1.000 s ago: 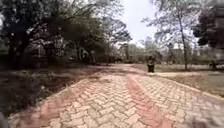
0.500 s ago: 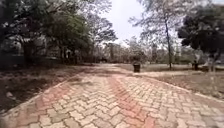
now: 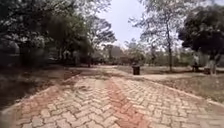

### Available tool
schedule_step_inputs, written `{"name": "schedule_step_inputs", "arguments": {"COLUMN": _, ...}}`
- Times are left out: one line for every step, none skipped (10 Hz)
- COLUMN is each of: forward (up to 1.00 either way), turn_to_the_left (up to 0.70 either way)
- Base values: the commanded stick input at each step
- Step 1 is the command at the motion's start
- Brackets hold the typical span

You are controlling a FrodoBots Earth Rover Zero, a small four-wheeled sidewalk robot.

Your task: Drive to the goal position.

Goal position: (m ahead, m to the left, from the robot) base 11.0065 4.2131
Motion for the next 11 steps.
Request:
{"name": "schedule_step_inputs", "arguments": {"forward": 0.7, "turn_to_the_left": 0.26}}
{"name": "schedule_step_inputs", "arguments": {"forward": 0.7, "turn_to_the_left": 0.35}}
{"name": "schedule_step_inputs", "arguments": {"forward": 0.7, "turn_to_the_left": 0.35}}
{"name": "schedule_step_inputs", "arguments": {"forward": 0.7, "turn_to_the_left": 0.0}}
{"name": "schedule_step_inputs", "arguments": {"forward": 0.7, "turn_to_the_left": 0.0}}
{"name": "schedule_step_inputs", "arguments": {"forward": 0.7, "turn_to_the_left": 0.0}}
{"name": "schedule_step_inputs", "arguments": {"forward": 0.7, "turn_to_the_left": 0.0}}
{"name": "schedule_step_inputs", "arguments": {"forward": 0.7, "turn_to_the_left": 0.0}}
{"name": "schedule_step_inputs", "arguments": {"forward": 0.7, "turn_to_the_left": 0.0}}
{"name": "schedule_step_inputs", "arguments": {"forward": 0.7, "turn_to_the_left": 0.0}}
{"name": "schedule_step_inputs", "arguments": {"forward": 0.7, "turn_to_the_left": 0.0}}
